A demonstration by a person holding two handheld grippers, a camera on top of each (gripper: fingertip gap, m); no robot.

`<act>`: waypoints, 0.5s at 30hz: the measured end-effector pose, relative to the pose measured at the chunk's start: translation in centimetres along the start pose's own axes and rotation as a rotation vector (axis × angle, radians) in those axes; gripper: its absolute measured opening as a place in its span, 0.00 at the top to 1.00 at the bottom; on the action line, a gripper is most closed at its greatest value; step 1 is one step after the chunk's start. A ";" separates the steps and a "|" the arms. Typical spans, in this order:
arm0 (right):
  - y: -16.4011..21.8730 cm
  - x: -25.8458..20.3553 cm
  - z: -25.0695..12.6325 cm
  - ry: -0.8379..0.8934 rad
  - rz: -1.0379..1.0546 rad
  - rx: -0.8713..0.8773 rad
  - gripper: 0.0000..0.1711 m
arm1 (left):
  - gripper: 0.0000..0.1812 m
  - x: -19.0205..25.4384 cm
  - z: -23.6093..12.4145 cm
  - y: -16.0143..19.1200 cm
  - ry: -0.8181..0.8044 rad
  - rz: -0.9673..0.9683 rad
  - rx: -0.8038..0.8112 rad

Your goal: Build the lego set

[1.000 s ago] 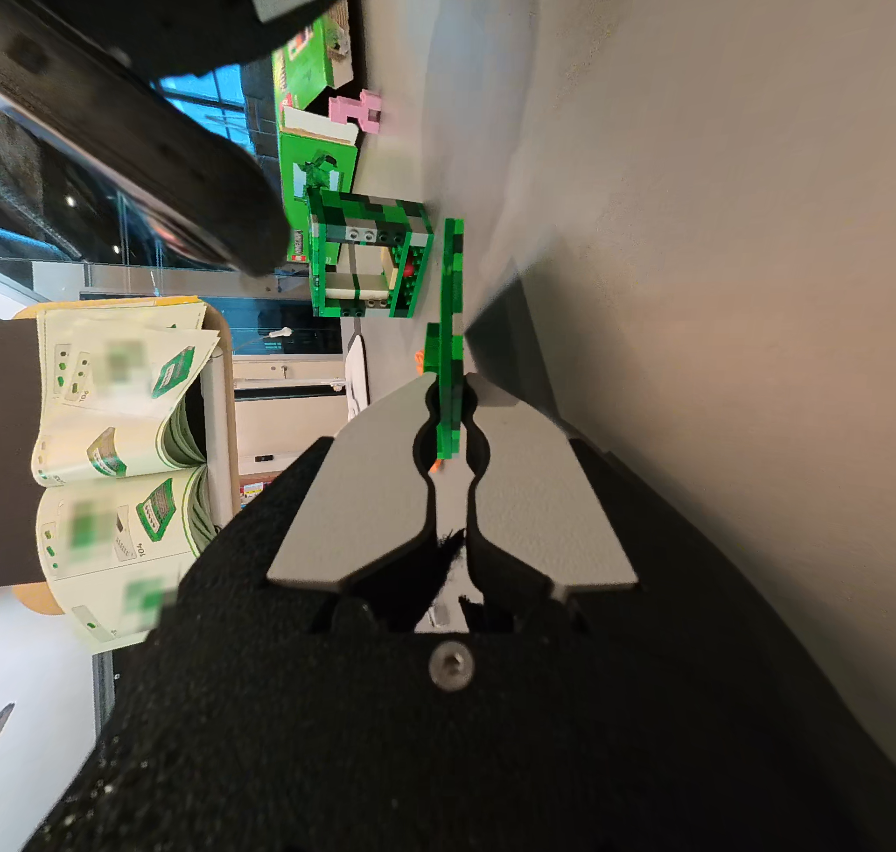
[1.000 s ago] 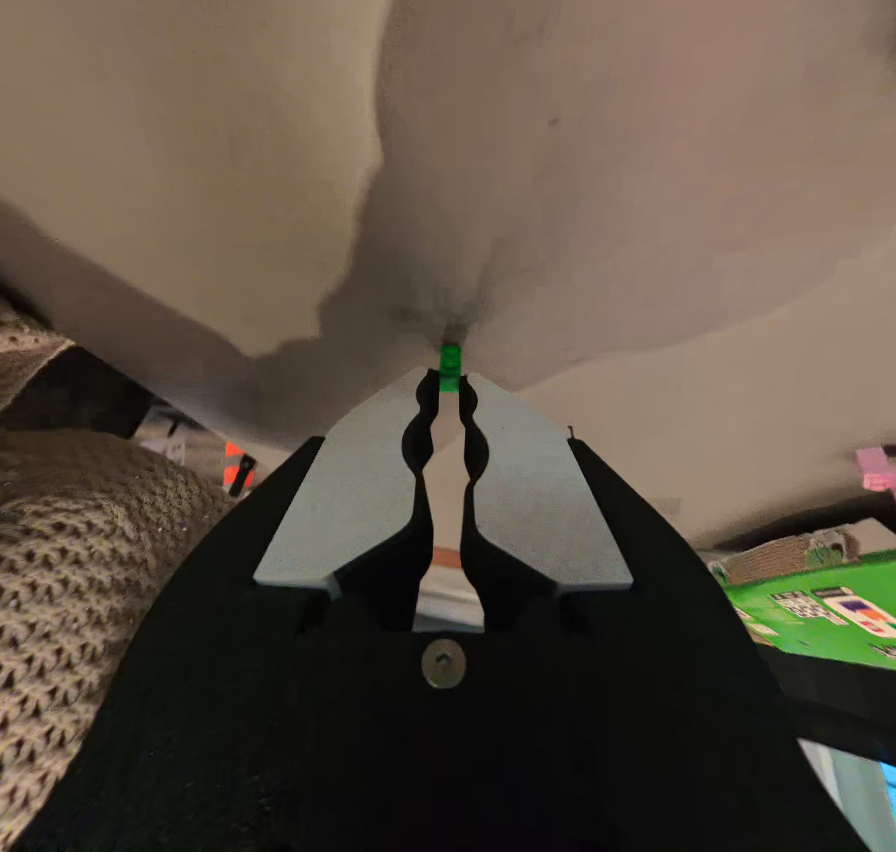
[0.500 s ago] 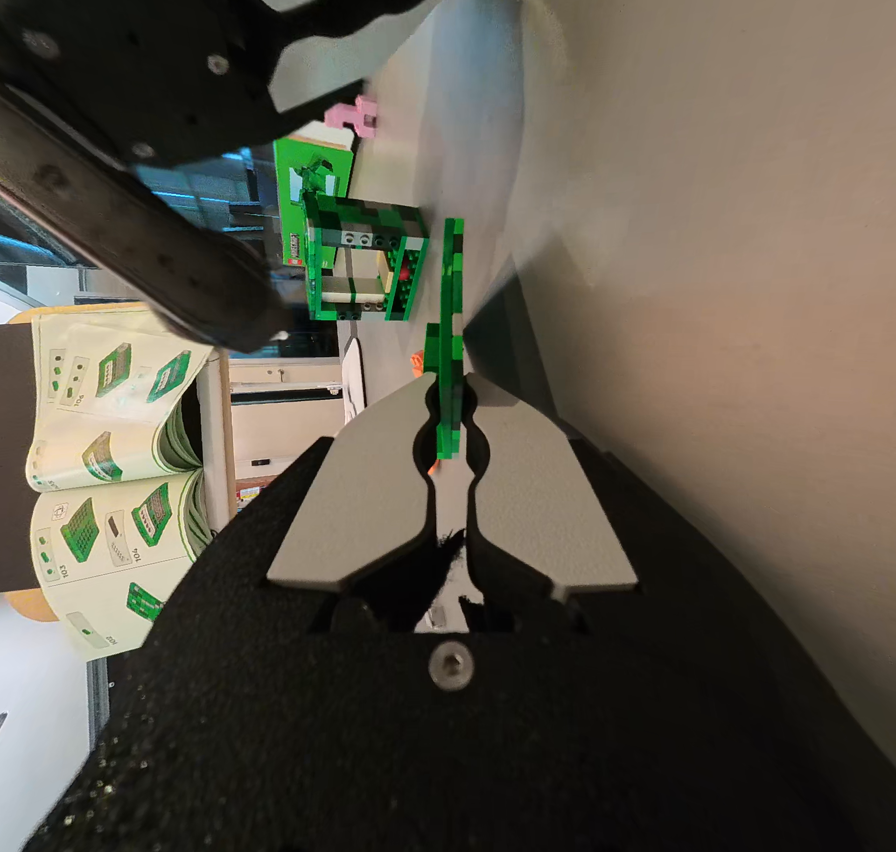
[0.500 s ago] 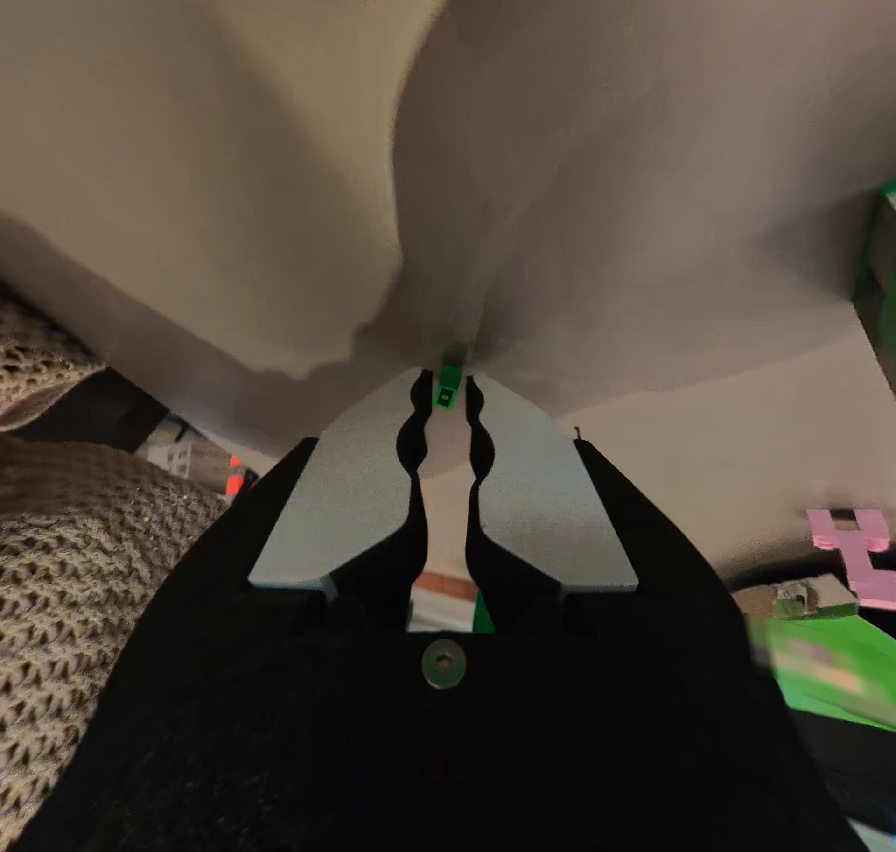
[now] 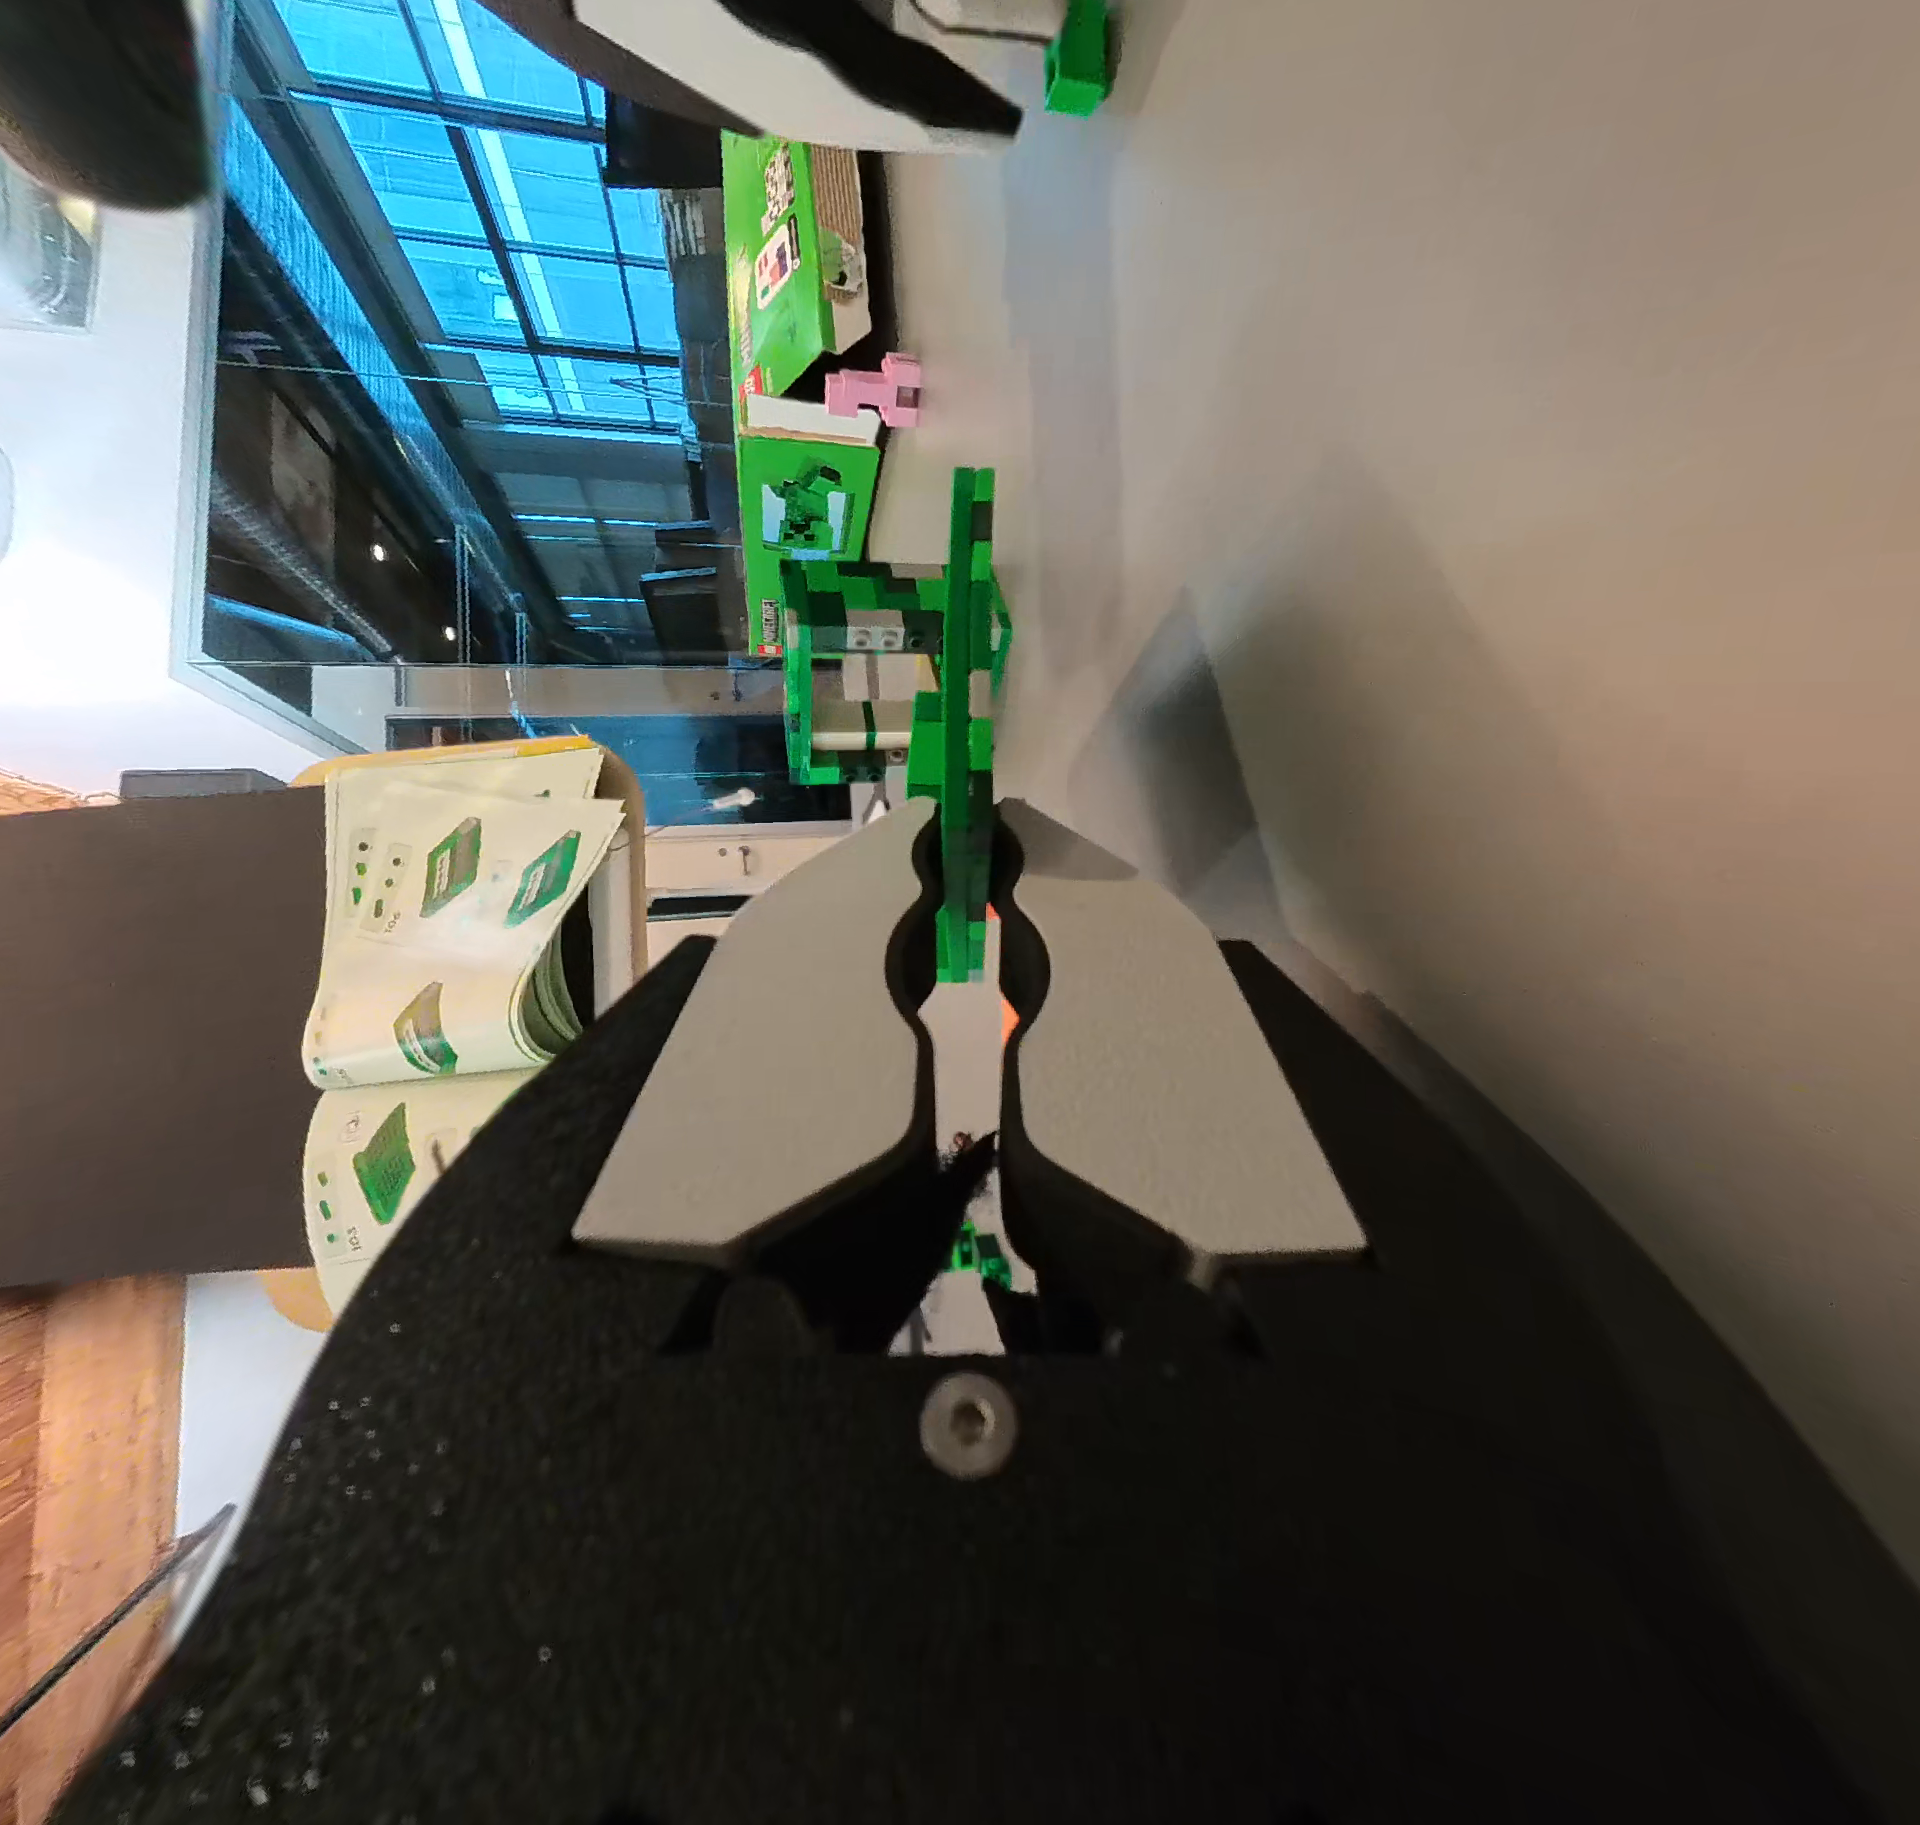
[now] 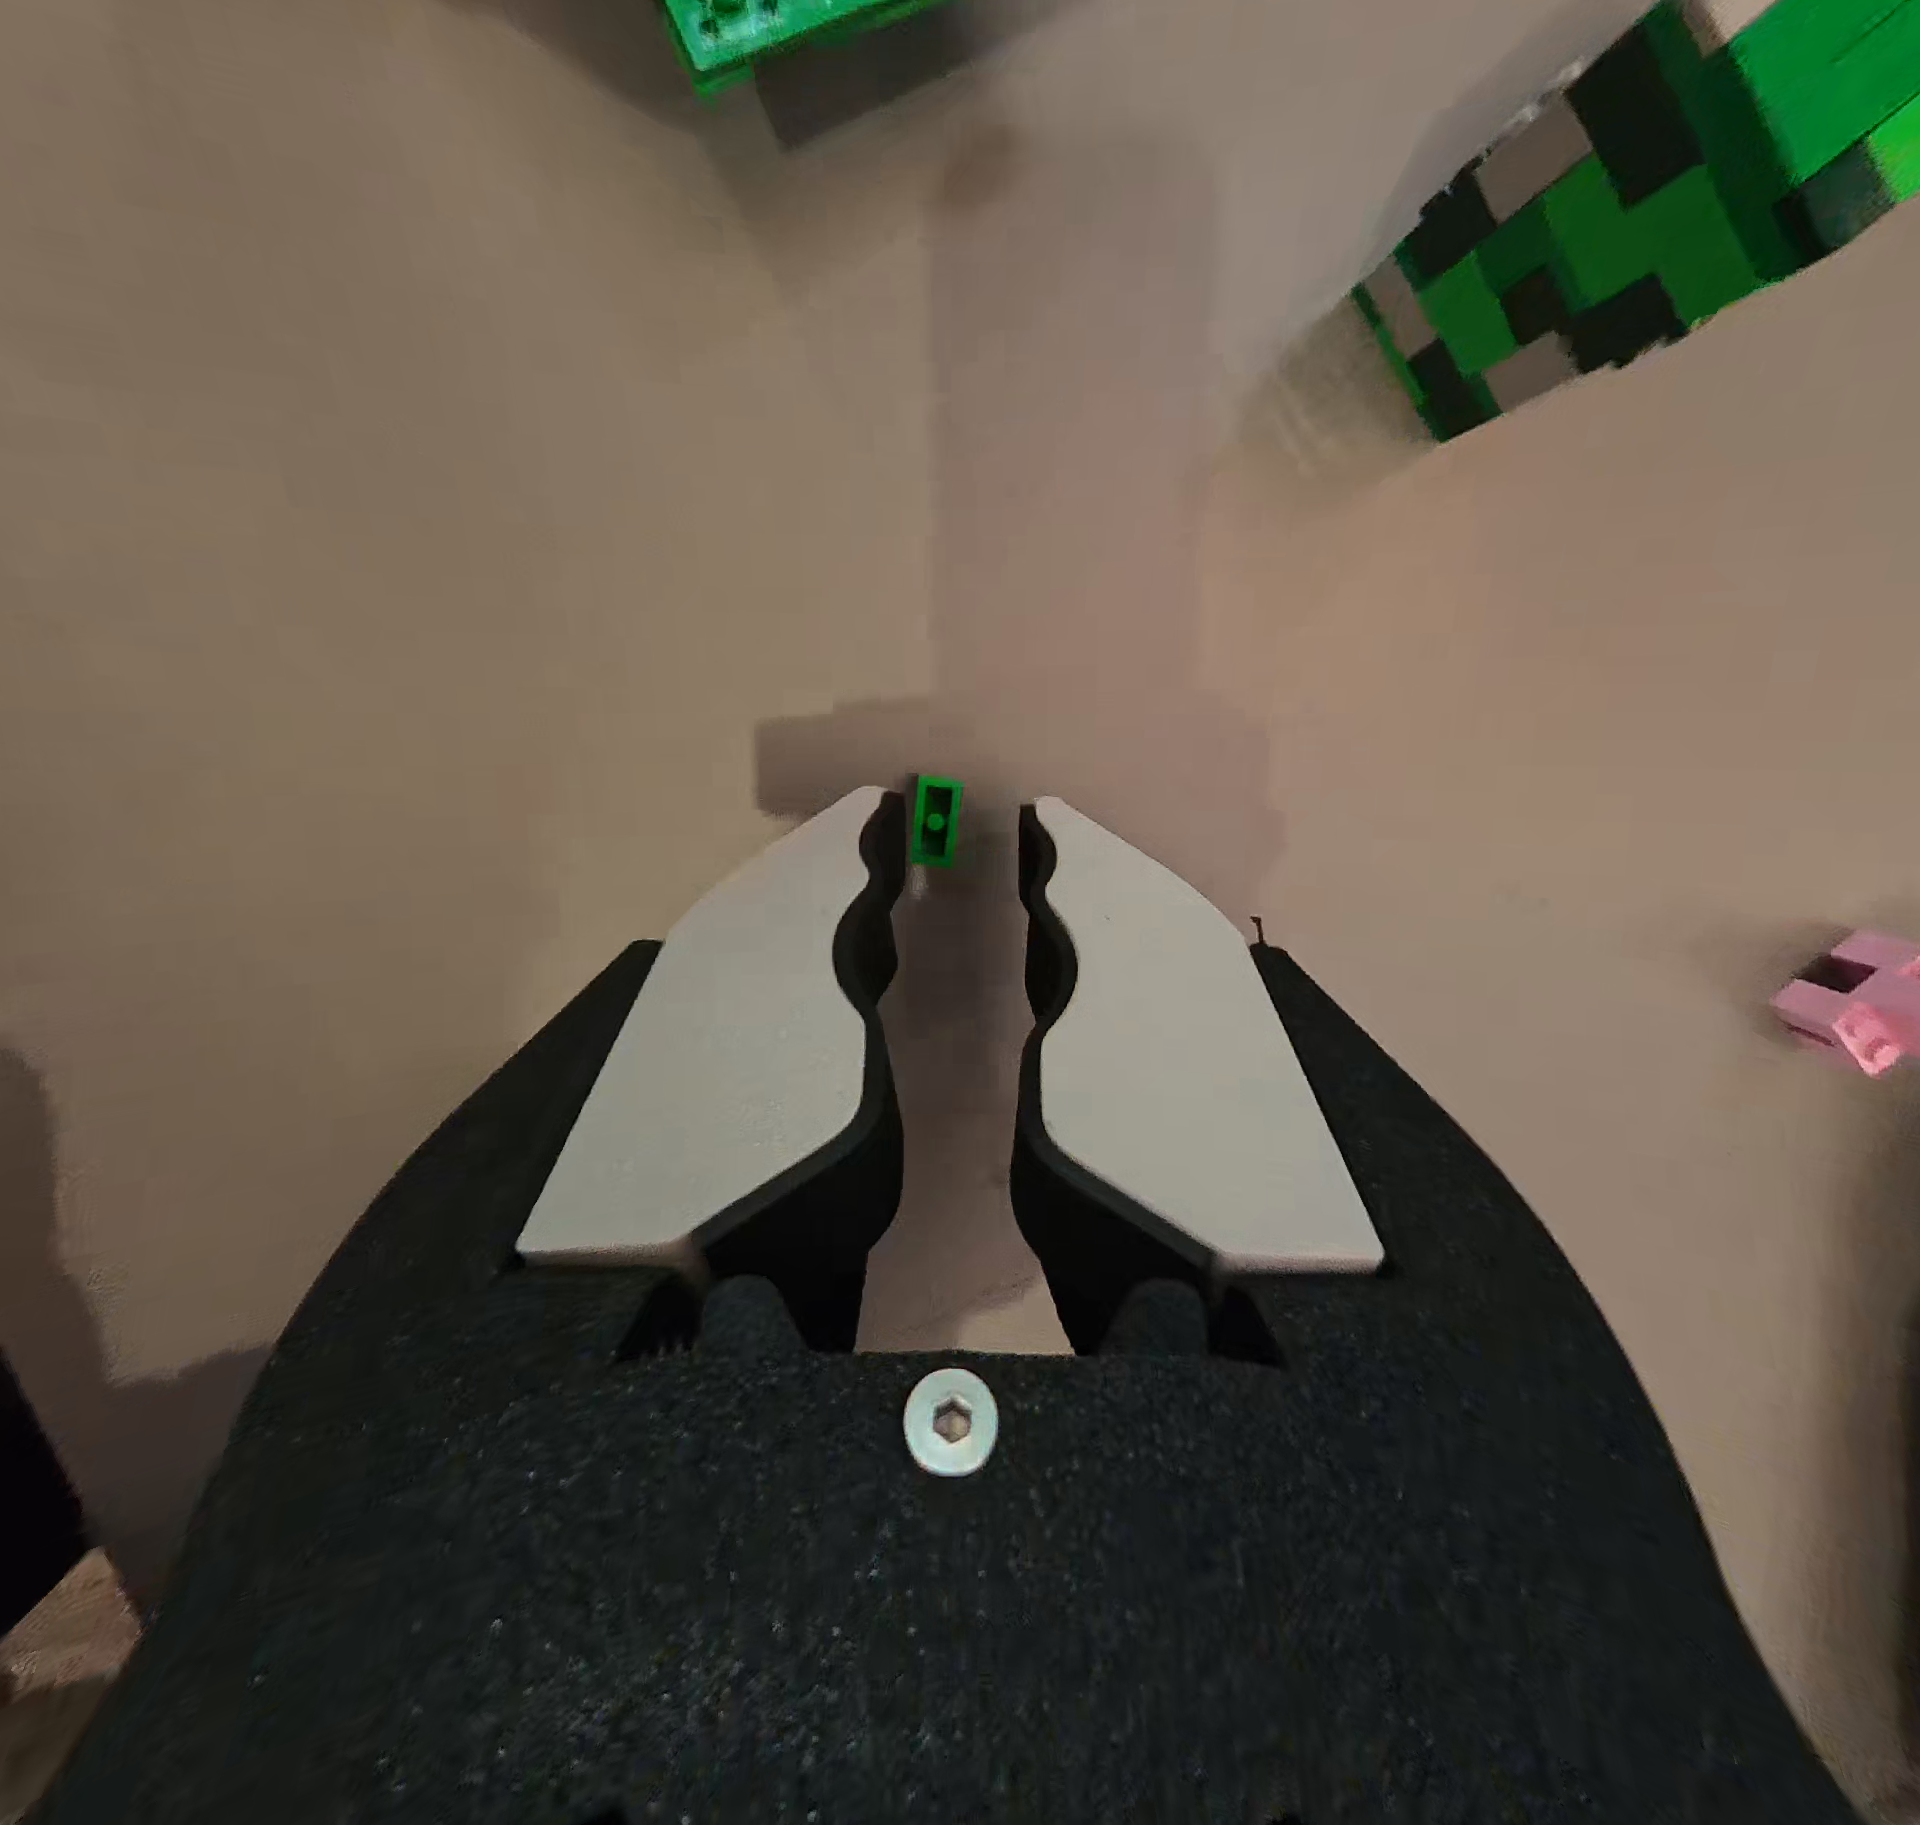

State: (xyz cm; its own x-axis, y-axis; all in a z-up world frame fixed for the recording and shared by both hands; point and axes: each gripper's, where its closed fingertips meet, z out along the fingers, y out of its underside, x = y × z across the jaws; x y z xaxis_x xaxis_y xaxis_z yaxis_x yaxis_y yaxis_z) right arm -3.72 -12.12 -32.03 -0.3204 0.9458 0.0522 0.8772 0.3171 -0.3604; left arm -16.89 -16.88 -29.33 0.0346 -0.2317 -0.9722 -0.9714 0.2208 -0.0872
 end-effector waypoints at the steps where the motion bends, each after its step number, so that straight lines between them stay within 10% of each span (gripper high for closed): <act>1: 0.5 -0.1 0.3 -0.011 0.000 -0.027 0.88 | 0.97 -0.1 0.0 0.0 -0.005 0.004 -0.005; 15: -11.9 2.1 -1.8 0.101 0.494 0.235 0.95 | 0.97 -2.0 0.1 0.4 -0.163 0.142 -0.249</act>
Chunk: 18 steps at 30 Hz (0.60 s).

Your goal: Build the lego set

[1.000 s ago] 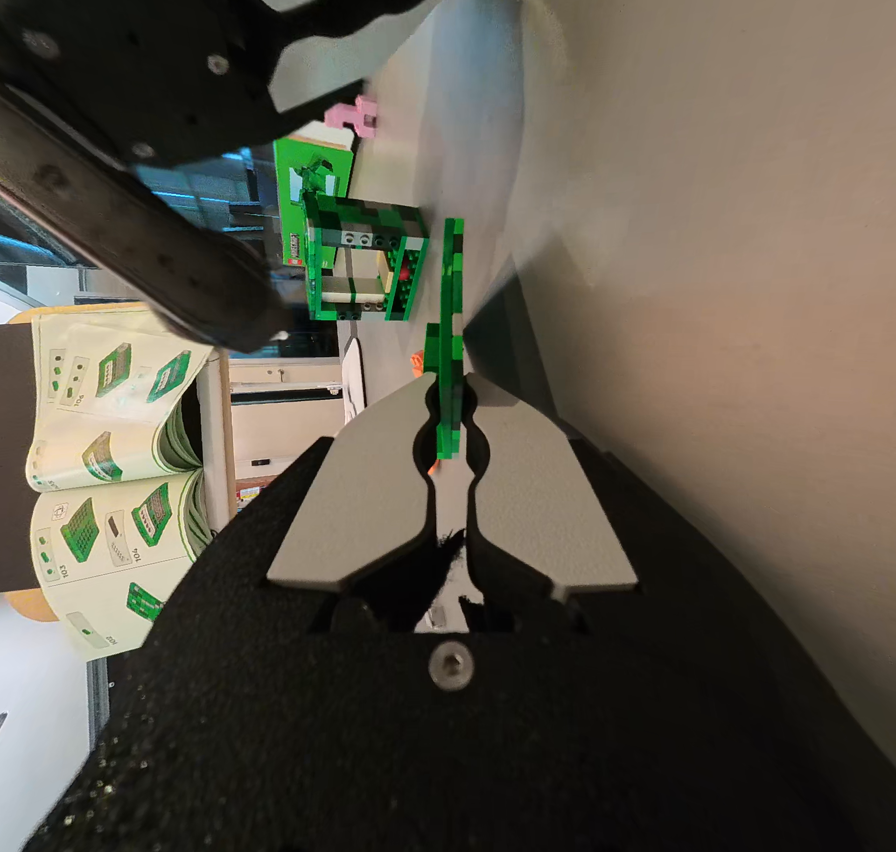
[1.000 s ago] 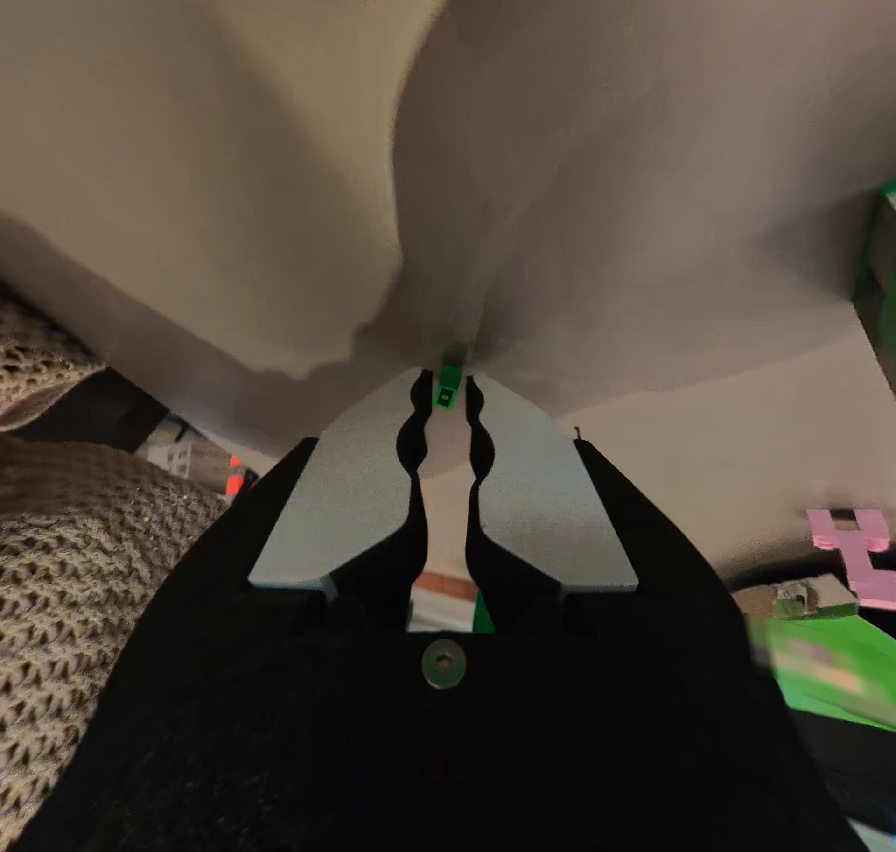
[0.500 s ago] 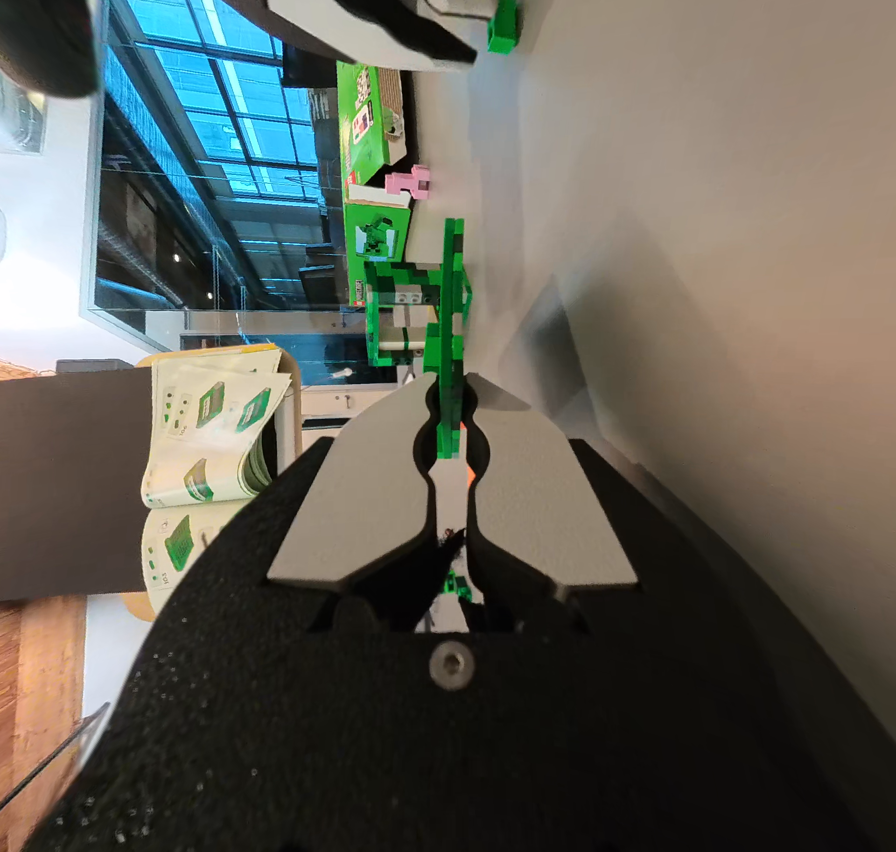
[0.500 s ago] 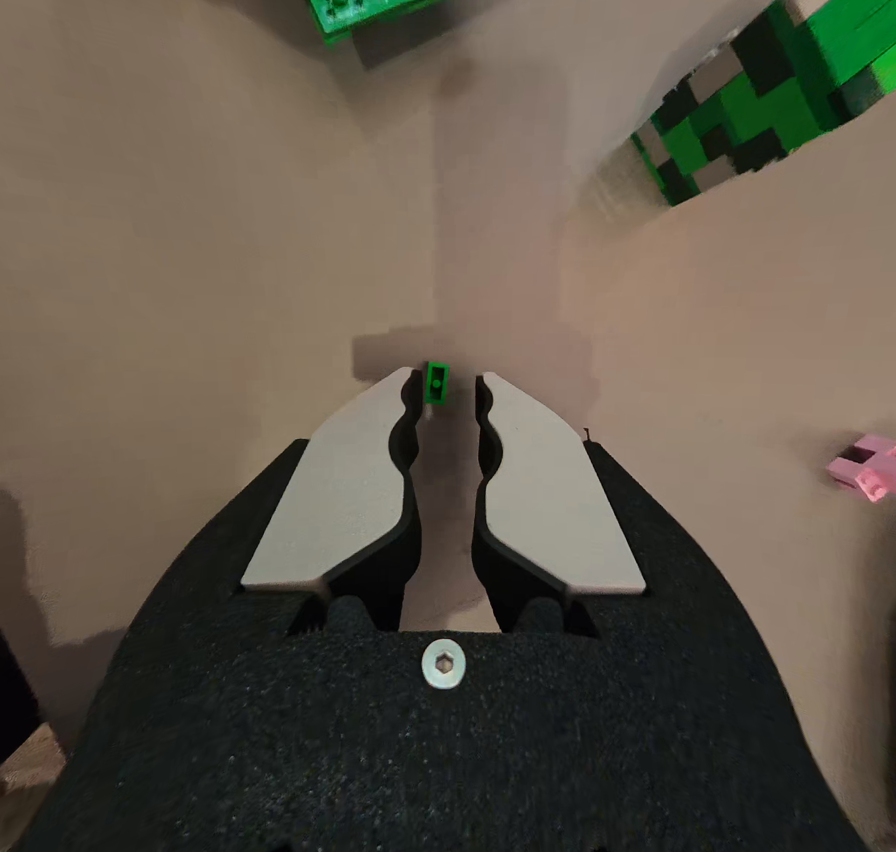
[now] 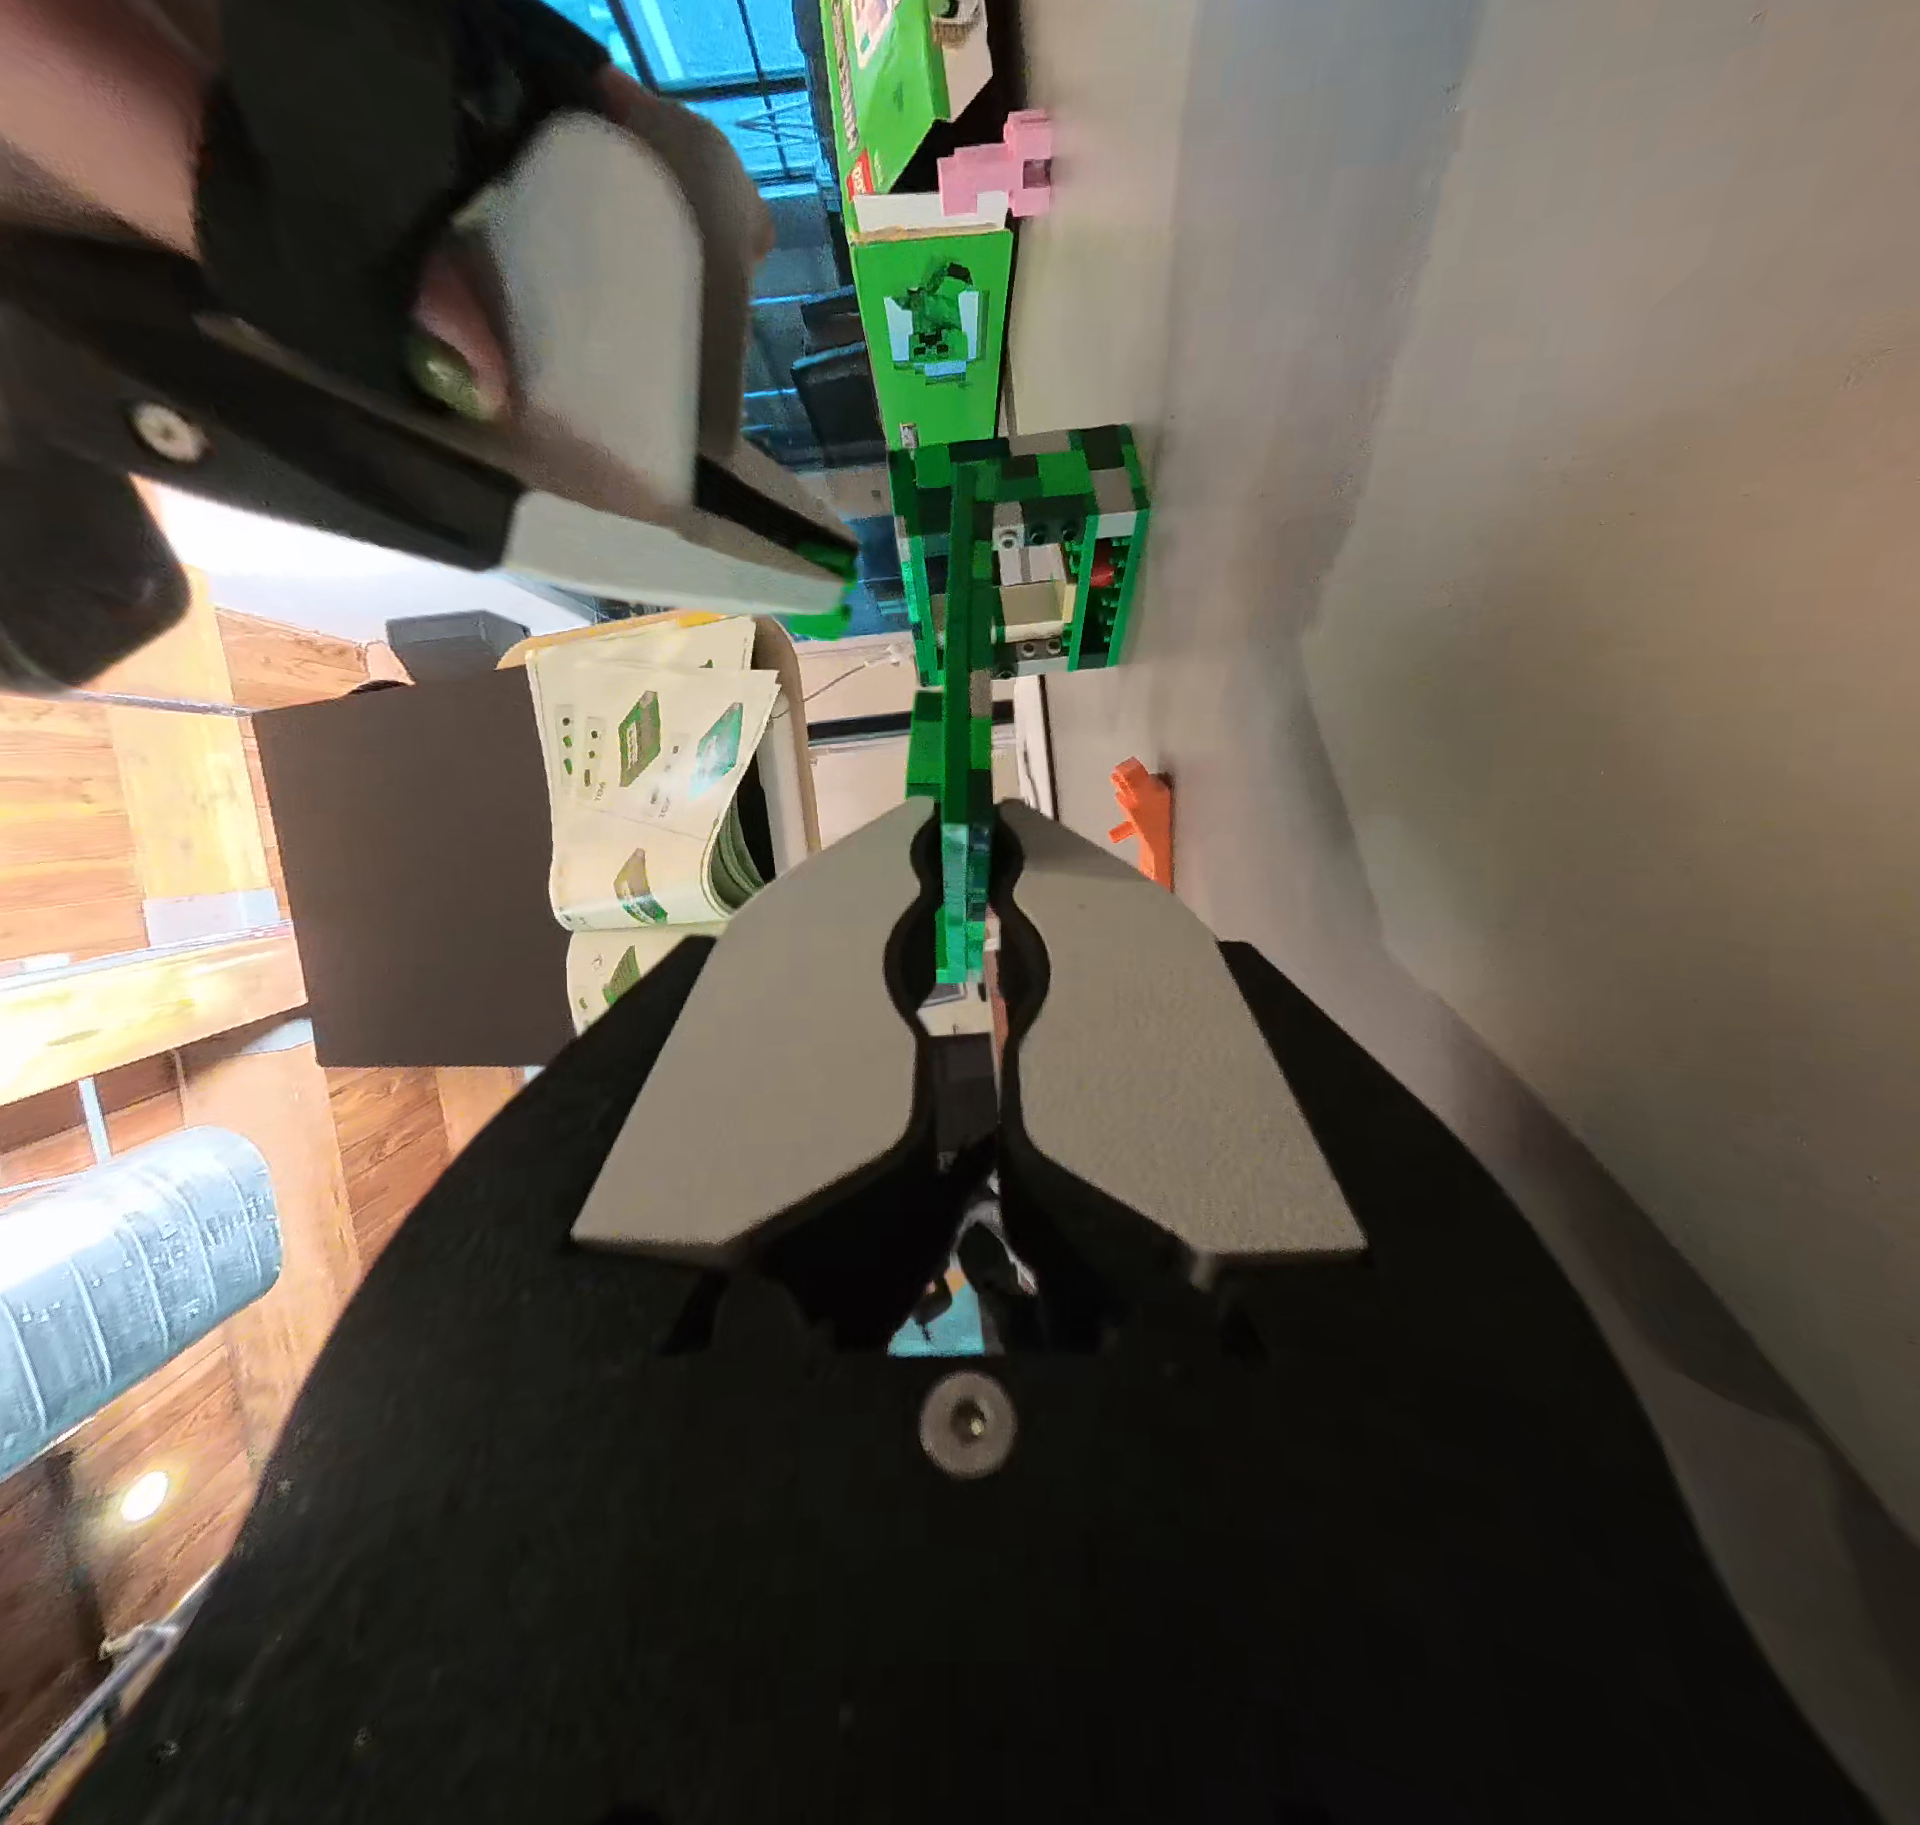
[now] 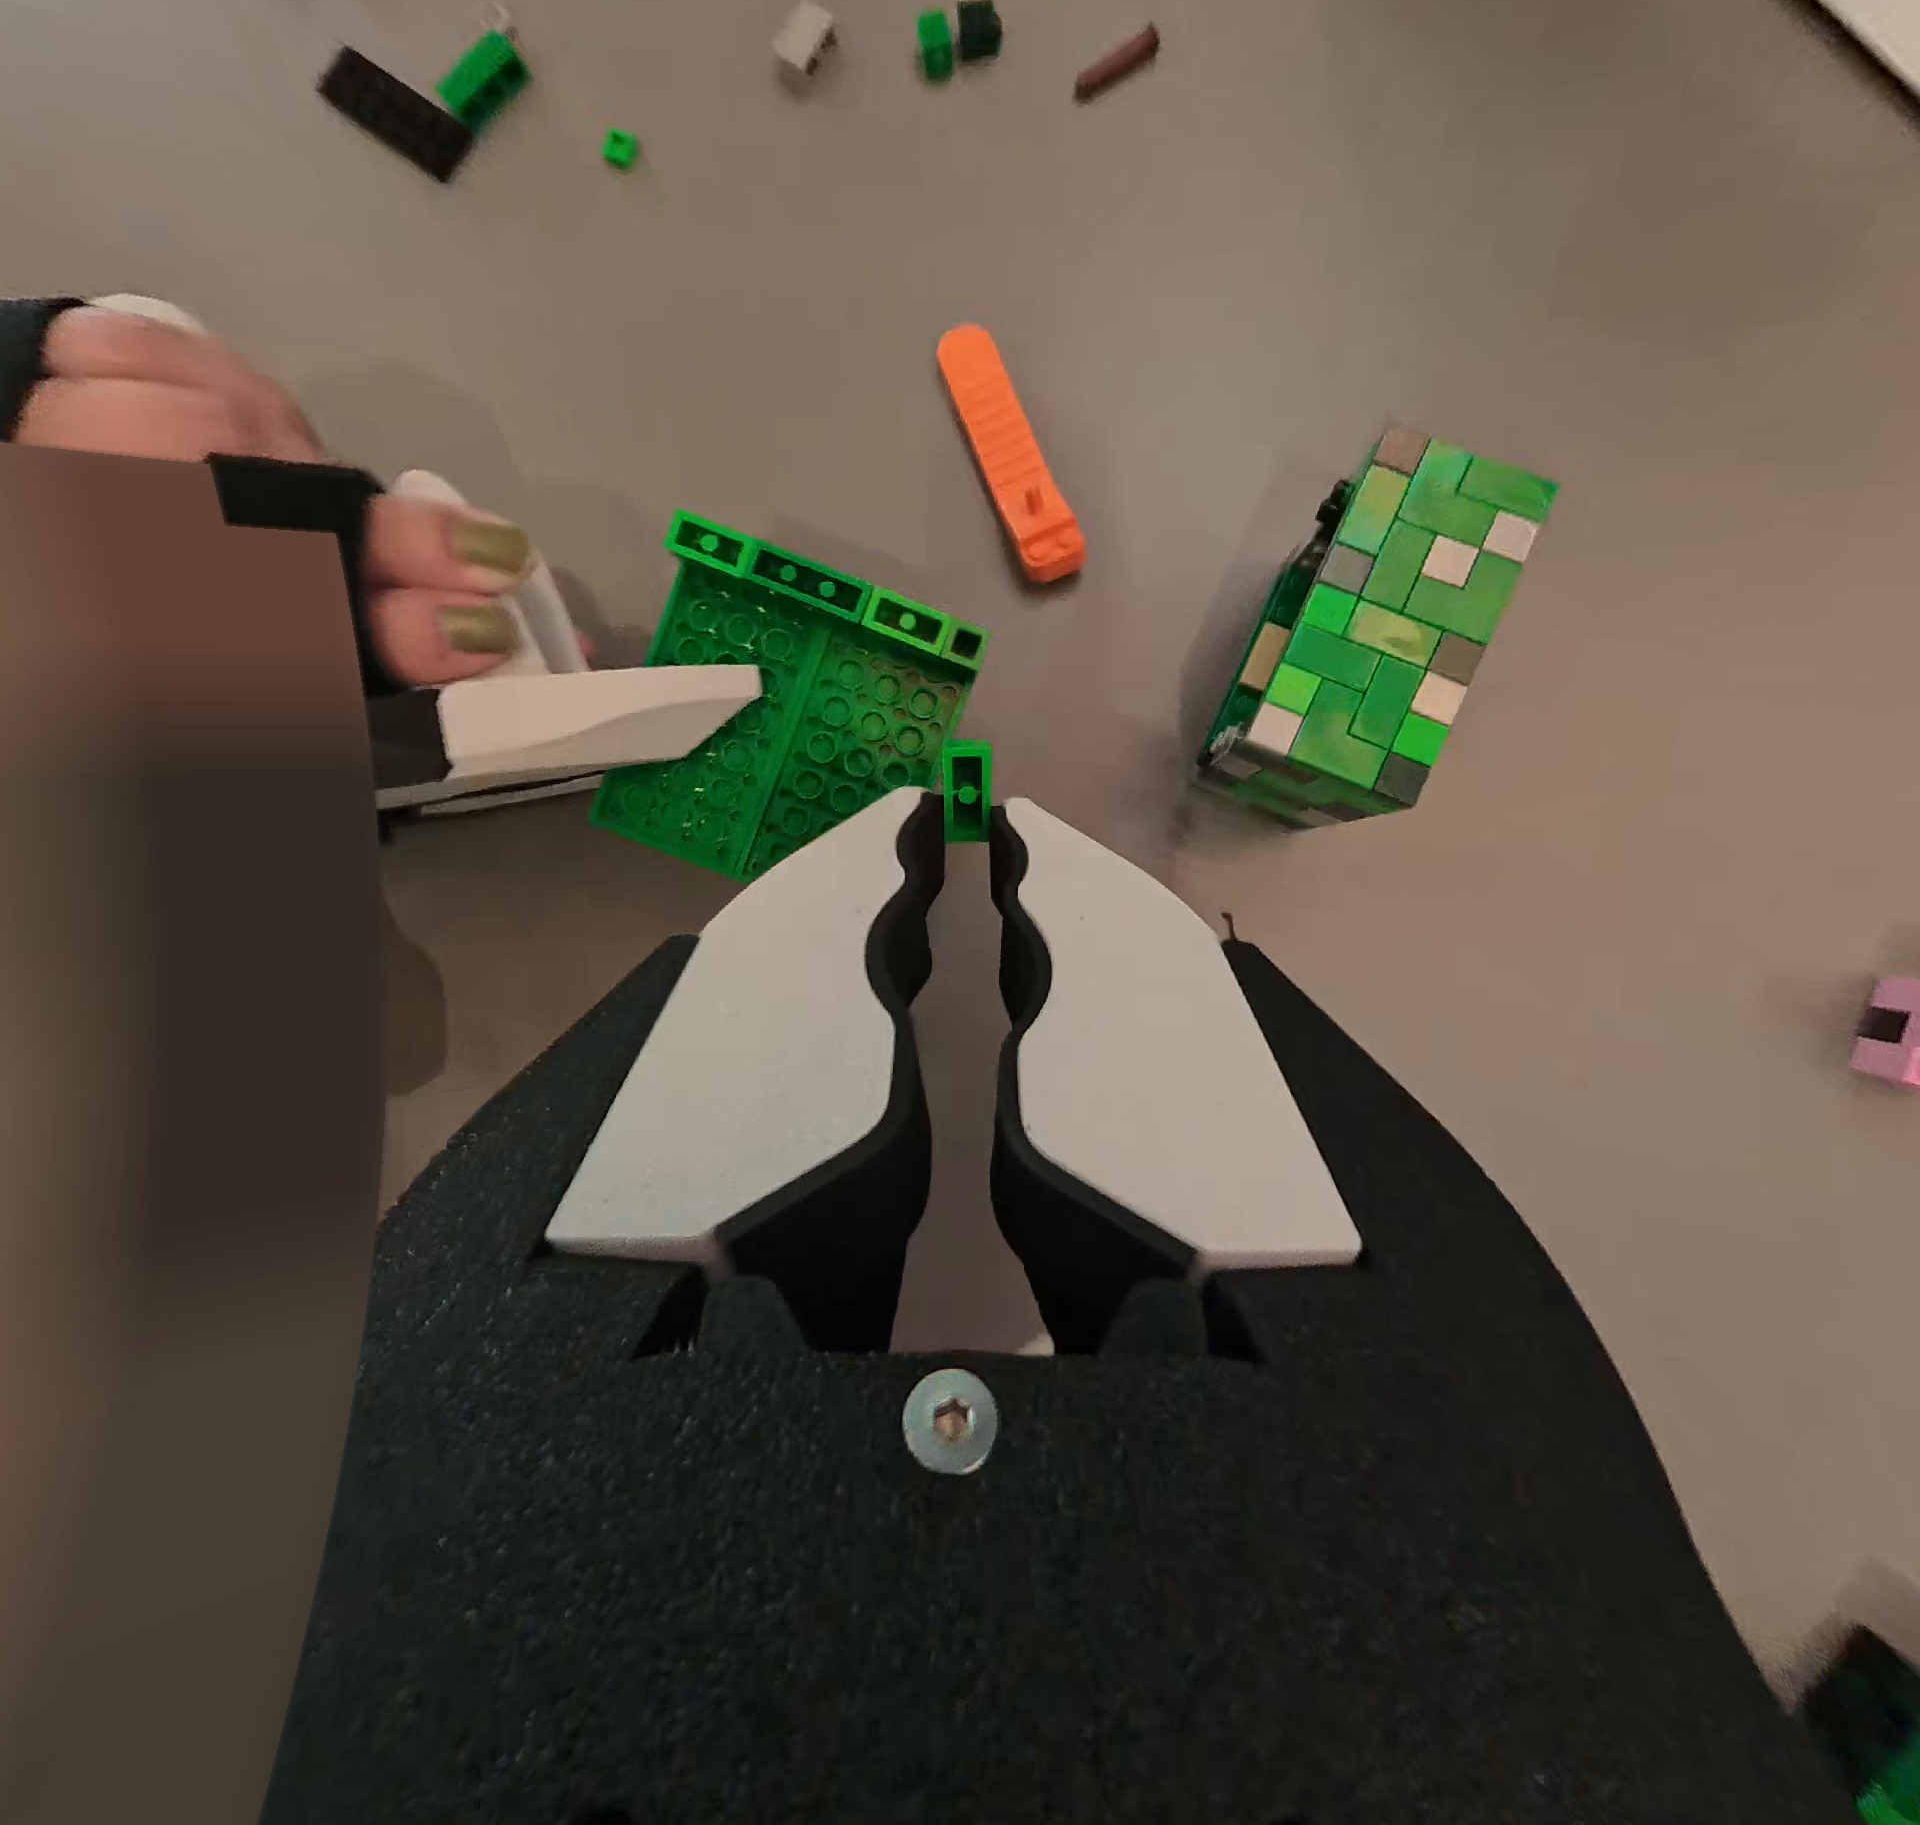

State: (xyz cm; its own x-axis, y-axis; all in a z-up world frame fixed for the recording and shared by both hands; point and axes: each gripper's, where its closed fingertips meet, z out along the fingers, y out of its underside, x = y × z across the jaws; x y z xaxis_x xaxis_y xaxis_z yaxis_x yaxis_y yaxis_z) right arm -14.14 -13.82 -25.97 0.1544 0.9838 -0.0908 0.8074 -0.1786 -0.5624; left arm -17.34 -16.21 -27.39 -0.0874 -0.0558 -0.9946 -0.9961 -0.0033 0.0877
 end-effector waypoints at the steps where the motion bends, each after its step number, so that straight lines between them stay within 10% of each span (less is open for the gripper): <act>1: 0.1 -0.2 0.5 0.002 0.007 -0.028 0.95 | 0.97 -0.1 -0.1 0.0 -0.003 -0.002 -0.004; 18: 0.2 -0.3 1.7 0.071 0.053 -0.094 0.95 | 0.97 -0.6 -0.6 -0.7 -0.039 0.059 -0.021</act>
